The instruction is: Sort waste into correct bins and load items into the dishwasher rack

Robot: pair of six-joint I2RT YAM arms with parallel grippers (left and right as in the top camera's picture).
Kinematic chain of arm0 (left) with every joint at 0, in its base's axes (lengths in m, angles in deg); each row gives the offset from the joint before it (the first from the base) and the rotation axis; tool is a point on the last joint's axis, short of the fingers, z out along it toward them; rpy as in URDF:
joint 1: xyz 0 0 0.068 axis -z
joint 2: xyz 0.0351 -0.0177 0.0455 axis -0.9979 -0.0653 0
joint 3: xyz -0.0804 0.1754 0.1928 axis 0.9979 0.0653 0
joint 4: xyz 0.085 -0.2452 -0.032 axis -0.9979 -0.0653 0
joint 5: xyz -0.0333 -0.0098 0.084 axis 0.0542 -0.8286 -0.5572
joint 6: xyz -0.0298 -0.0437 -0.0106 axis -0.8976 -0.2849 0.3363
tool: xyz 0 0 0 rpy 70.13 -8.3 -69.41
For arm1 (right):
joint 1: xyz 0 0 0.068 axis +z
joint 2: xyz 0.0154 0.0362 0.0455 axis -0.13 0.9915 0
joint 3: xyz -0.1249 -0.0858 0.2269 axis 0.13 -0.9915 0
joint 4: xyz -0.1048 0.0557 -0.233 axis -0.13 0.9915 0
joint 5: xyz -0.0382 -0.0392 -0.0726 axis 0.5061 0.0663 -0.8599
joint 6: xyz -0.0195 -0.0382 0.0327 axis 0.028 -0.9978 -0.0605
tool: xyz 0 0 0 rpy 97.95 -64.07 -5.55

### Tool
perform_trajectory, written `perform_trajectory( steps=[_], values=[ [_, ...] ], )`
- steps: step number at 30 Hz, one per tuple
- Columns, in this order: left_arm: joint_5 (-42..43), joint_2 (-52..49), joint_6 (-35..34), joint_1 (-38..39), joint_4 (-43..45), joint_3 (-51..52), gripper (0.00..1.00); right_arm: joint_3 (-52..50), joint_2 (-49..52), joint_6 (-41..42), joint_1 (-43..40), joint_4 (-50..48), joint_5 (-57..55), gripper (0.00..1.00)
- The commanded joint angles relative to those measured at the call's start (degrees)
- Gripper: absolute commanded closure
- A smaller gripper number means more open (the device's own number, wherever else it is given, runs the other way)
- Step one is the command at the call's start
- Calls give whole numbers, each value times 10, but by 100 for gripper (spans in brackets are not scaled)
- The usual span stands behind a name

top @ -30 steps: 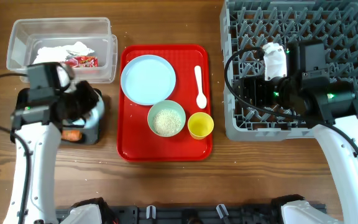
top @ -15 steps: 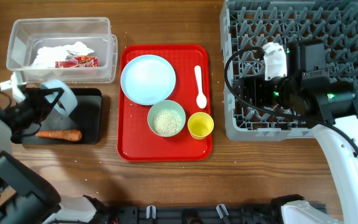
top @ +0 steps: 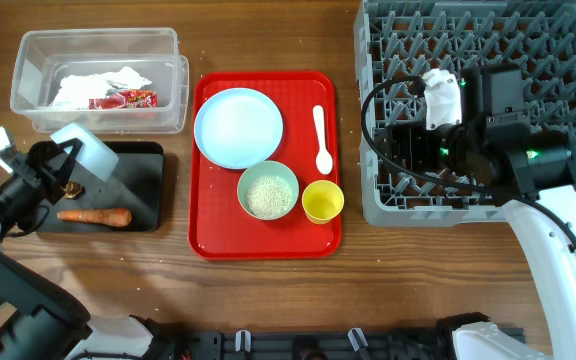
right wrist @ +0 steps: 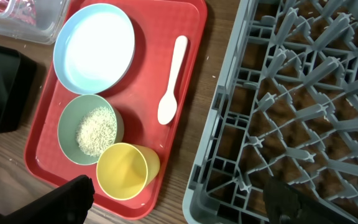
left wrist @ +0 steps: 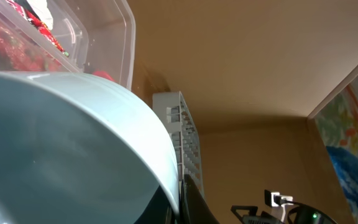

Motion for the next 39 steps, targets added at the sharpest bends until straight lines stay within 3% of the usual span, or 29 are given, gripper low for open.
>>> perform_trajectory(
  steps=[1,7,10,13,21,24,27,30,32,34,39],
  values=[
    [-70,76,-8,64,-9,-9,96,-5,-6,-3,-1,0,-3,10],
    [-465,233,-54,342,-71,-9,96,-5,-6,-3,-1,0,-3,10],
    [-638,221,-109,507,-106,-7,96,-5,-6,-3,-1,0,-3,10],
    [-744,179,-157,617,-117,-7,96,-5,-6,-4,-1,0,-3,10],
    [-790,55,-198,750,-130,-7,94,-5,-6,-5,-1,0,-3,10],
    [-790,48,-198,776,-130,-7,57,-5,-6,-5,-1,0,-3,10],
    [-790,48,-194,778,-125,-11,38,-5,-6,-5,-1,0,-3,10],
    [-790,48,-140,784,-126,-67,35,-5,-6,-5,-1,-2,-3,10],
    [-790,48,-35,818,-105,-82,34,-5,-6,-5,-1,-2,-3,10],
    [-791,42,22,850,-104,-82,36,-5,-6,-5,-1,-2,-3,10],
    [-793,-2,63,889,-105,-82,43,-5,-6,-5,-1,1,-3,10]
  ],
)
